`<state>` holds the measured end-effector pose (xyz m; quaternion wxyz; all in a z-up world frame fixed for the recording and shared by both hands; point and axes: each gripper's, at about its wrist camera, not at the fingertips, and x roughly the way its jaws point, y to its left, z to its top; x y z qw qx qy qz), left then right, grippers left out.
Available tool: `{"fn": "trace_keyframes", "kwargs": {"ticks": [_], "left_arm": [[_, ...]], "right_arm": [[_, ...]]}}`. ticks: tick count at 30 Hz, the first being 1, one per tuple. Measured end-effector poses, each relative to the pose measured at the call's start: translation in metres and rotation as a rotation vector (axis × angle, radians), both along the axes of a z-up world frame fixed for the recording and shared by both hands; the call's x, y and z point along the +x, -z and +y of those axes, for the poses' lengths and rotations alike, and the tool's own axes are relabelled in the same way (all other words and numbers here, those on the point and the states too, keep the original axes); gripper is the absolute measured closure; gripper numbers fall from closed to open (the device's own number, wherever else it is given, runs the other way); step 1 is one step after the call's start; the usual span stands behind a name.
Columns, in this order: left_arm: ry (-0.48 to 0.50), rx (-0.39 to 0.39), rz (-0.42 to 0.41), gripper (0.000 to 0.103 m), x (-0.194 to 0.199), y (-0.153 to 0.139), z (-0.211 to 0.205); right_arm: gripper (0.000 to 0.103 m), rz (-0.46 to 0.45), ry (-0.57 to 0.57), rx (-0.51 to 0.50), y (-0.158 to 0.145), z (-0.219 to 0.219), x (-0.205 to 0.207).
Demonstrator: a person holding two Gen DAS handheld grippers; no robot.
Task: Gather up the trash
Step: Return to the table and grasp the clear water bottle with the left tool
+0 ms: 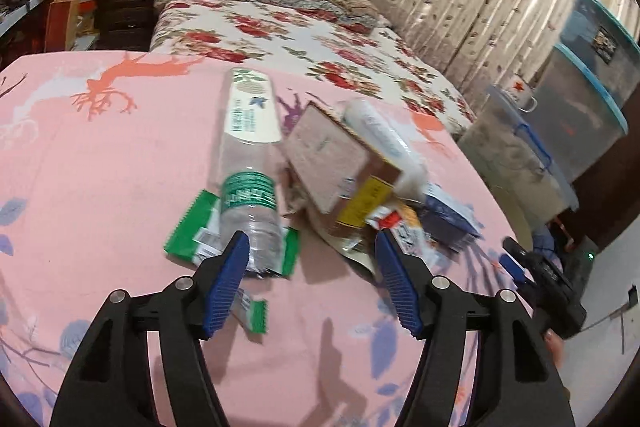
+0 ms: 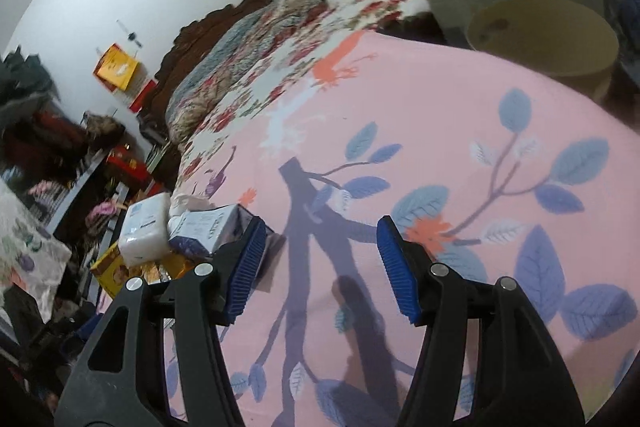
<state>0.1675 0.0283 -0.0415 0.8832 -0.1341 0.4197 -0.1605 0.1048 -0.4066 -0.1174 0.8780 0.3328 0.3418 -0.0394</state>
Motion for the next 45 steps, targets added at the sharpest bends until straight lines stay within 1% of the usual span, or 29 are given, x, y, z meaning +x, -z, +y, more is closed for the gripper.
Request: {"fn": "trace_keyframes", "kwargs": {"ticks": [3,4,6,11,19,29,34,36,40,42,45], "left_arm": [[-0.010,-0.009,0.016,0.040,0.008,0.007,0.008],[-0.011,-0.013,0.020,0.040,0.011,0.008,0.004],[-0.010,-0.026,0.017,0.039,0.012,0.008,0.002],[-0.003,-0.021,0.002,0.037,0.014,0.006,-0.005],[-0.002,-0.047,0.005,0.037,0.016,0.008,0.001],[-0.031,-0.092,0.004,0.036,0.015,0.004,0.016],[-0.061,-0.136,0.019,0.036,0.018,0.007,0.035],[-0.069,-0.141,0.023,0.037,0.020,0.008,0.040],[-0.059,-0.125,0.024,0.037,0.024,0.008,0.035],[-0.051,-0.096,0.027,0.037,0.028,0.011,0.027],[-0.046,-0.068,0.059,0.038,0.038,0.021,0.019]], "right_arm": [[0.043,-0.002,0.010,0.004,0.001,-0.003,-0.001],[0.043,0.000,0.011,0.001,0.001,-0.003,0.000],[0.043,0.002,0.005,-0.016,0.000,-0.001,0.002],[0.043,0.014,-0.013,-0.078,-0.002,0.010,0.006],[0.042,0.016,-0.030,-0.151,-0.007,0.021,0.006],[0.042,0.033,-0.025,-0.147,-0.004,0.020,0.006],[0.042,0.040,-0.031,-0.160,-0.003,0.021,0.007],[0.042,0.039,-0.031,-0.165,-0.003,0.022,0.007],[0.042,0.035,-0.034,-0.166,-0.003,0.023,0.006],[0.042,0.033,-0.036,-0.167,-0.004,0.024,0.006],[0.042,0.030,-0.041,-0.168,-0.005,0.025,0.006]]}}
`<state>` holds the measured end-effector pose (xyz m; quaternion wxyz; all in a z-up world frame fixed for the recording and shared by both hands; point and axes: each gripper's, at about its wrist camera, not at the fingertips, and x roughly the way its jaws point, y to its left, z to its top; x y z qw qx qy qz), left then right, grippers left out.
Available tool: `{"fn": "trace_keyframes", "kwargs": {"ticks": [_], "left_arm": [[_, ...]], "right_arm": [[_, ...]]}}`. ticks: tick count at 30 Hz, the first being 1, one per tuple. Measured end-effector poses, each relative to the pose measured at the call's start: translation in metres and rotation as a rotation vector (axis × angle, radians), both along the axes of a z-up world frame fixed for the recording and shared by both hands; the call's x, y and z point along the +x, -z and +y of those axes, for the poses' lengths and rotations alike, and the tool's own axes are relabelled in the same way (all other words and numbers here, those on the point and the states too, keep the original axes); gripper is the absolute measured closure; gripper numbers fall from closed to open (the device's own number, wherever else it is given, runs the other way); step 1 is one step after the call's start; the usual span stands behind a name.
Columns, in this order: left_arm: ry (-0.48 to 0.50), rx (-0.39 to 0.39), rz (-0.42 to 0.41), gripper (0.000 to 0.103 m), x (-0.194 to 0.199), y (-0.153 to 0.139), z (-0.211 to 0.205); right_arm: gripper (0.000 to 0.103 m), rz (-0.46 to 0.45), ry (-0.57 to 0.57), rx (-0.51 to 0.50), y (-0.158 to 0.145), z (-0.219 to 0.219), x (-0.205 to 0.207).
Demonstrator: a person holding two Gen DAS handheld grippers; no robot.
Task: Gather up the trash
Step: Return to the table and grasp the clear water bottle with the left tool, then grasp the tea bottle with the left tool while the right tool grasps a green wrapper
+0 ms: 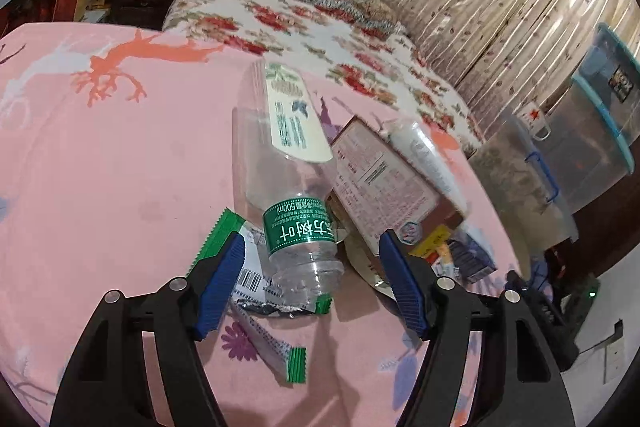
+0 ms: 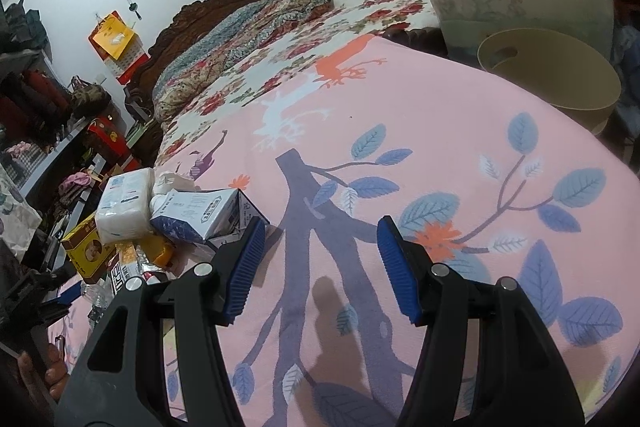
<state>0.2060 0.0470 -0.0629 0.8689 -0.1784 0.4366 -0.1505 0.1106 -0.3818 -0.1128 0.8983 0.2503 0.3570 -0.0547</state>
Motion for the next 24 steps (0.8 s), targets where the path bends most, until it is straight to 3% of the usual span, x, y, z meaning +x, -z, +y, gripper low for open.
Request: {"fn": "trace_keyframes", "kwargs": {"ticks": [4,6,9,14,18,24], "left_arm": [[-0.002,0.031,0.033,0.044,0.012,0.013,-0.005],[0.009,0.039,0.055,0.060,0.016,0.020,-0.007],[0.021,0.032,0.053,0.062,0.014,0.023,-0.005],[0.009,0.007,-0.033,0.063,-0.005,-0.003,0.007],[0.002,0.017,-0.085,0.063,-0.031,-0.023,0.021],[-0.008,0.031,-0.083,0.064,-0.091,-0.021,0.054]], "right_arm": [[0.042,-0.008,-0.005,-0.003,-0.002,0.001,-0.001],[0.042,-0.013,-0.005,-0.006,-0.003,0.002,-0.002],[0.042,-0.018,-0.008,-0.012,-0.004,0.003,-0.002],[0.042,-0.023,-0.014,-0.023,-0.004,0.006,-0.003],[0.042,-0.024,-0.015,-0.027,-0.005,0.006,-0.003],[0.042,-0.013,-0.014,-0.049,-0.007,0.011,-0.003]]}}
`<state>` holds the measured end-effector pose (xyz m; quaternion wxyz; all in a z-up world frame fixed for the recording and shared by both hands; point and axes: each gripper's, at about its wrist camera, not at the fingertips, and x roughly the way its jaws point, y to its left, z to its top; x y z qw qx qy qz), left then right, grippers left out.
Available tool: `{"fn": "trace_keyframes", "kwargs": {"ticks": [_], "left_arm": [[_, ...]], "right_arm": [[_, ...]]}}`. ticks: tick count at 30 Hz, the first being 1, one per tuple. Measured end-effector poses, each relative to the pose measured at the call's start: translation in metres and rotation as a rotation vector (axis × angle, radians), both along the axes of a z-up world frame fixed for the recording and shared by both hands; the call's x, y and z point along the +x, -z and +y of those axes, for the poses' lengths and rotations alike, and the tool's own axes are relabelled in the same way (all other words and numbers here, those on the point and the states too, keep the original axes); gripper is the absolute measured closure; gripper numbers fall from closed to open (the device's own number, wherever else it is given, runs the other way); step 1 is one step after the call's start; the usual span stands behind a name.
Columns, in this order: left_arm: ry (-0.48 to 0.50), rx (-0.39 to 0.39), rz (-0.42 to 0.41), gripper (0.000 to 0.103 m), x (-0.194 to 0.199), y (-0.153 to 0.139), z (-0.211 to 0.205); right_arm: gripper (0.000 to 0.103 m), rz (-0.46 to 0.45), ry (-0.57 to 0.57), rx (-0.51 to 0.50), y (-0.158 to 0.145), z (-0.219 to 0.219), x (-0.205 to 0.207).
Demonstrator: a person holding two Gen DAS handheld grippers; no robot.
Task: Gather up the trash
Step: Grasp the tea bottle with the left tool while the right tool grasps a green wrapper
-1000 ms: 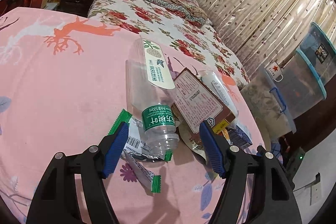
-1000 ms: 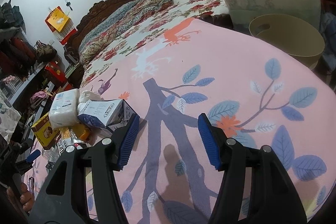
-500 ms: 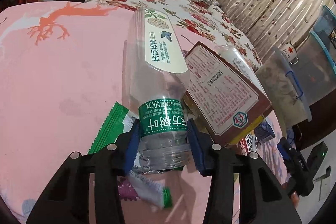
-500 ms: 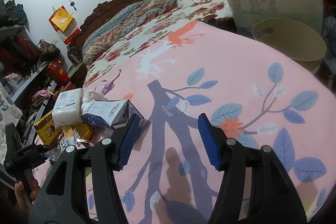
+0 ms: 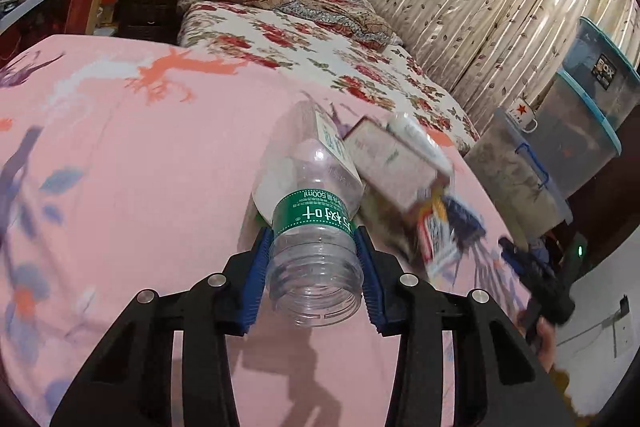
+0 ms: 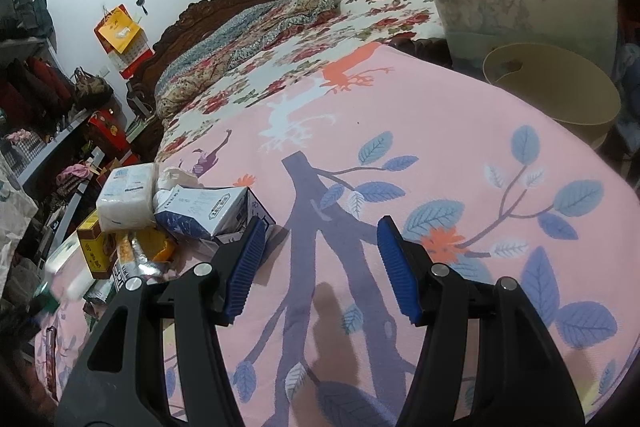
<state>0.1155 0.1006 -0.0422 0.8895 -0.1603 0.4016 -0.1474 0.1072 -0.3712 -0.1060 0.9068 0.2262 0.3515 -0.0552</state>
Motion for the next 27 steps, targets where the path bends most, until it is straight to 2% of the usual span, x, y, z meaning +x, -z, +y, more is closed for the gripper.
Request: {"fn": "trace_keyframes", "kwargs": {"ticks": [4,7,8,9,12,16,20,22,27], "left_arm": [[-0.024,0.033,0.020,0.064,-0.037,0.010,0.021],[-0.056,0.020,0.055,0.063,-0.054,0.021,0.037],[-0.074,0.019,0.066,0.050,-0.056,0.024,0.042],[-0.093,0.015,0.073,0.031,-0.058,0.025,0.048],[-0.146,-0.021,0.036,0.028,-0.058,0.016,0.064],[-0.164,0.054,-0.002,0.021,-0.040,0.001,0.057],[-0.152,0.125,0.013,0.015,-0.014,0.001,0.042],[-0.171,0.165,0.051,0.015,0.001,0.009,0.041],[-0.192,0.146,0.104,0.015,0.013,0.025,0.050]], "right_arm": [[0.042,-0.003,-0.002,-0.016,-0.003,0.001,-0.002],[0.042,-0.003,-0.002,-0.022,-0.004,0.003,-0.002],[0.042,-0.004,-0.005,-0.012,-0.005,0.004,-0.002],[0.042,-0.006,-0.009,-0.008,-0.007,0.006,-0.002],[0.042,-0.028,-0.032,-0.009,-0.016,0.016,-0.003],[0.042,-0.073,-0.091,-0.028,-0.035,0.037,-0.005],[0.041,-0.133,-0.208,-0.059,-0.058,0.073,-0.011],[0.034,-0.144,-0.311,-0.077,-0.065,0.099,-0.012],[0.031,-0.125,-0.615,-0.164,-0.066,0.182,-0.010]]}}
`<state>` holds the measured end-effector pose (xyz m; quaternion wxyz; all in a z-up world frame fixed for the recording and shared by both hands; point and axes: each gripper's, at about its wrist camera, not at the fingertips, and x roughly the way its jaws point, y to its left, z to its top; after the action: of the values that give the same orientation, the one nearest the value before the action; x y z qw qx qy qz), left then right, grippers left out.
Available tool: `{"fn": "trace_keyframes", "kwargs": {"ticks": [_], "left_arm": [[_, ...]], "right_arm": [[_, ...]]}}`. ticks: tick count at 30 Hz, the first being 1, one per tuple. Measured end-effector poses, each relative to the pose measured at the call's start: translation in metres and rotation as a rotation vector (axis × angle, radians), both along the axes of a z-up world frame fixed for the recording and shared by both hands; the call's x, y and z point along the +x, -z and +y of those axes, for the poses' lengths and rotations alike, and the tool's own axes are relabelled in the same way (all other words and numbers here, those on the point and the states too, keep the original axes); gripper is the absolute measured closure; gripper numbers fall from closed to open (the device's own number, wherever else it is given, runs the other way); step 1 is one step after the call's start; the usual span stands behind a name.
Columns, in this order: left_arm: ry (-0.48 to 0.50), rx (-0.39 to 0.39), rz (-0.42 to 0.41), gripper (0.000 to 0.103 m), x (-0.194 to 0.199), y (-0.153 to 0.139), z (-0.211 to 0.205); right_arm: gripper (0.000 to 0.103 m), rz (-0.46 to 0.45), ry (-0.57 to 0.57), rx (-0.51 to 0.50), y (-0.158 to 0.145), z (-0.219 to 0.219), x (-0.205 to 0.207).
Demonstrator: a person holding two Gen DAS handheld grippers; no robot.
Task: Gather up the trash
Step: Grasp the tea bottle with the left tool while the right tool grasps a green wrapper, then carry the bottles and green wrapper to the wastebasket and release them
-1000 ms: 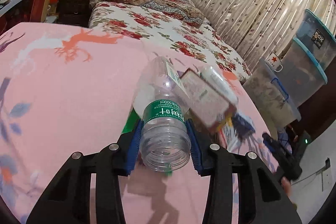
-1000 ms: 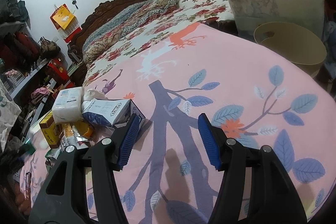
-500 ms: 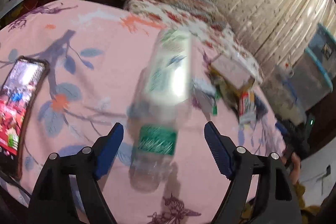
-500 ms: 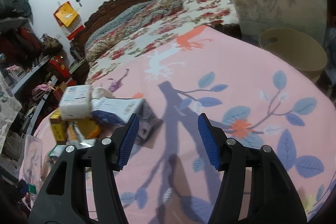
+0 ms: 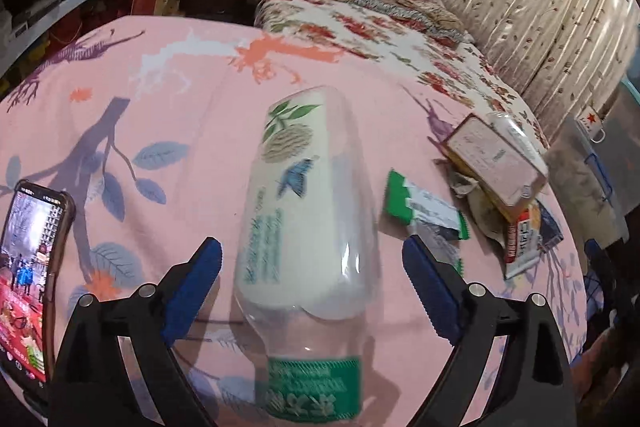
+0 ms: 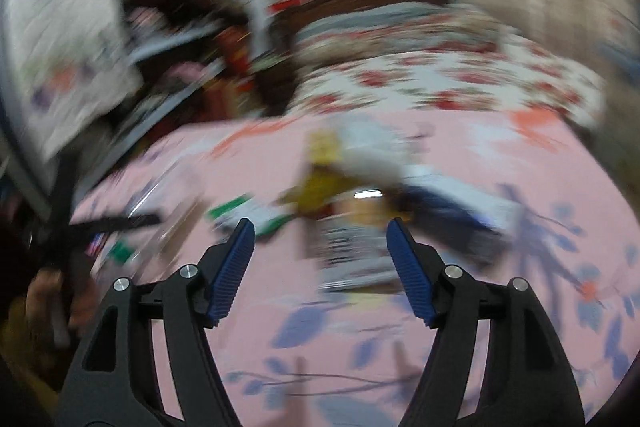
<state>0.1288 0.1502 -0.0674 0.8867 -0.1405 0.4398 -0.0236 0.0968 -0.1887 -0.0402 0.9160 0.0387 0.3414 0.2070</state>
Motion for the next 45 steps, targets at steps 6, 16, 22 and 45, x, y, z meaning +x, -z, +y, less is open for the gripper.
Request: {"fn": "trace_keyframes", "kwargs": {"ticks": [6,16,22,45], "left_arm": [[0.004,-0.022,-0.003,0.021,-0.003,0.008,0.005],[0.068,-0.075,-0.040,0.044,-0.008,0.010,0.006],[0.076,-0.123,-0.040,0.044,-0.013,0.011,0.011],[0.378,-0.183,-0.214,0.044,-0.031,-0.083,-0.092]], "right_arm": [[0.025,0.021,-0.239,-0.170,0.023,0.094,0.026],[0.025,0.143,-0.327,-0.348,0.071,0.156,0.091],[0.035,0.186,-0.307,-0.298,0.083,0.151,0.106],[0.082,0.149,0.043,0.363,0.019,-0.072,0.004]]}}
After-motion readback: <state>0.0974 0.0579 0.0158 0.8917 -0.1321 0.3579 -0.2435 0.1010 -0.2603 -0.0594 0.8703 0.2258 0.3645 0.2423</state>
